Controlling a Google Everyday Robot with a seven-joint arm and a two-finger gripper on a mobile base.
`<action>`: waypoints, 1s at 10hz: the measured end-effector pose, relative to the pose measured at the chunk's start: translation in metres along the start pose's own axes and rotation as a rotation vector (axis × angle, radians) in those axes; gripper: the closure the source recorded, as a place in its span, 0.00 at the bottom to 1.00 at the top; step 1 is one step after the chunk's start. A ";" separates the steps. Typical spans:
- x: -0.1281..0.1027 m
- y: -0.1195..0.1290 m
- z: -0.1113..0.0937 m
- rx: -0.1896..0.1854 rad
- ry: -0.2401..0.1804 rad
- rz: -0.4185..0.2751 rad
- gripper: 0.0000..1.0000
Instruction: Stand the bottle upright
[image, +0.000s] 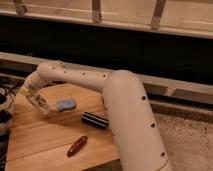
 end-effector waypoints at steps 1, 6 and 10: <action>0.000 -0.001 0.000 0.000 -0.001 0.000 1.00; -0.016 -0.007 0.019 -0.028 -0.075 -0.051 1.00; -0.024 -0.014 0.025 -0.040 -0.122 -0.097 1.00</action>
